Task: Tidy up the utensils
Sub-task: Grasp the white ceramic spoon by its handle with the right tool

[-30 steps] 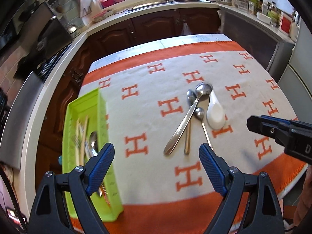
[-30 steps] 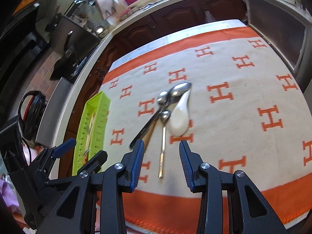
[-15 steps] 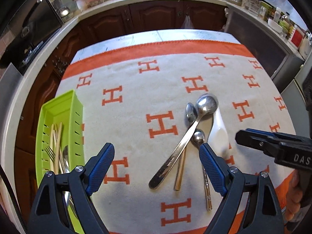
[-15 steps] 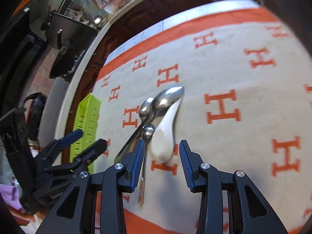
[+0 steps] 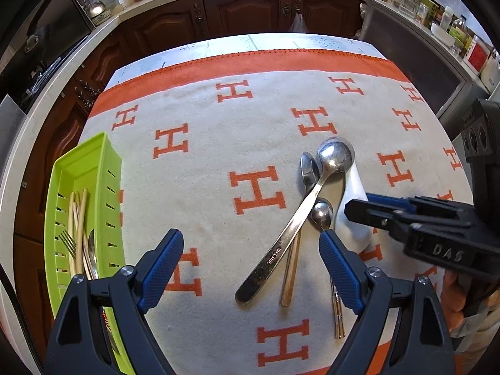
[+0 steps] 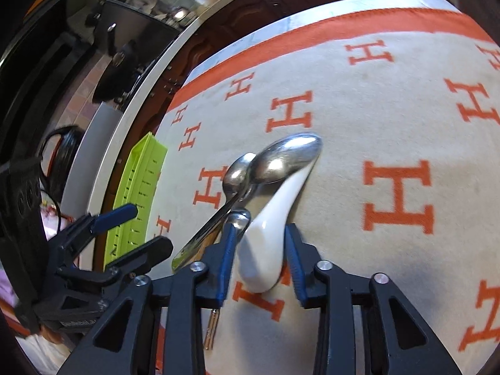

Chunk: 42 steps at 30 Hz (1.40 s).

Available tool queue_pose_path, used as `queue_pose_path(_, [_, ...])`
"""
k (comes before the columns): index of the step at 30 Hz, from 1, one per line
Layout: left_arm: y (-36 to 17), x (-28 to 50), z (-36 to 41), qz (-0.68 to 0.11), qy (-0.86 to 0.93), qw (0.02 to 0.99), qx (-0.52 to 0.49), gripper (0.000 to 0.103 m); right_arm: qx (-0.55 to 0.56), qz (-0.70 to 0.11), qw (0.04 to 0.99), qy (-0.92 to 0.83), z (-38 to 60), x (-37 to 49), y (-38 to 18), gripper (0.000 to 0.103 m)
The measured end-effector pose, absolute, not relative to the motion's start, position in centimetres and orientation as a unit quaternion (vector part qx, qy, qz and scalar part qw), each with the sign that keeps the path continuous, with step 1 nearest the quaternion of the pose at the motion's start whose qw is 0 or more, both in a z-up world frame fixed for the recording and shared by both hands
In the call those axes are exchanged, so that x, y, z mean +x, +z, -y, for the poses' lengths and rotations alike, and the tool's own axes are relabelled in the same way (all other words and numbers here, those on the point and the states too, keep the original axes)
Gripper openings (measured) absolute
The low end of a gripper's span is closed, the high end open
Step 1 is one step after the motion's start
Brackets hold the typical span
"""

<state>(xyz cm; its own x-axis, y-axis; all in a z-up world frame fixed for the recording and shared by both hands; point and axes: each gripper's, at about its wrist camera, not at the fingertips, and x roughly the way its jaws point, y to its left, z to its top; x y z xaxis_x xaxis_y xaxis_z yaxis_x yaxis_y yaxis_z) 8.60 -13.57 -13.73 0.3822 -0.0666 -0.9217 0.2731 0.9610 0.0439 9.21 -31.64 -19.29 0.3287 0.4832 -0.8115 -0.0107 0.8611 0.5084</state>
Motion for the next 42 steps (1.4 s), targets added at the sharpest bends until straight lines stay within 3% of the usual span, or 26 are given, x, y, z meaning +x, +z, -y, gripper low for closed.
queue_pose_path(2, [-13.9, 8.8, 13.4, -0.549, -0.103, 0.825, 0.091, 0.087, 0.211, -0.557, 0.786, 0.166, 31.1, 9.4, -19.7, 0.02])
queue_pose_path(11, [-14.5, 10.1, 11.7, -0.562, -0.104, 0.819, 0.046, 0.087, 0.246, -0.539, 0.79, 0.158, 31.1, 8.2, -19.0, 0.006])
queue_pose_path(24, [-14.0, 10.8, 14.4, -0.546, -0.164, 0.82, 0.052, 0.087, 0.327, -0.523, 0.779, 0.113, 36.8, 2.4, -18.2, 0.006])
queue_pose_path(28, [-15.2, 11.4, 15.4, -0.558, -0.184, 0.806, 0.069, 0.076, 0.332, -0.522, 0.777, 0.112, 37.2, 1.5, -18.1, 0.006])
queue_pose_path(33, [-16.2, 12.0, 15.4, -0.574, -0.192, 0.793, 0.069, 0.071, 0.344, -0.52, 0.773, 0.114, 37.7, 0.9, -18.3, 0.006])
queue_pose_path(35, [-16.6, 12.1, 15.1, -0.58, -0.189, 0.79, 0.063, 0.064, 0.345, -0.522, 0.772, 0.113, 37.9, 0.9, -18.5, 0.006])
queue_pose_path(37, [-16.9, 12.2, 14.8, -0.589, -0.186, 0.784, 0.057, 0.049, 0.346, -0.523, 0.771, 0.111, 38.0, 0.7, -18.7, 0.006])
queue_pose_path(39, [-16.9, 12.0, 14.6, -0.596, -0.186, 0.78, 0.05, 0.044, 0.349, -0.524, 0.769, 0.111, 38.4, 0.5, -18.8, 0.006])
queue_pose_path(42, [-16.1, 10.8, 14.8, -0.594, -0.198, 0.779, 0.045, 0.043, 0.352, -0.523, 0.768, 0.111, 38.4, 0.5, -18.8, 0.006])
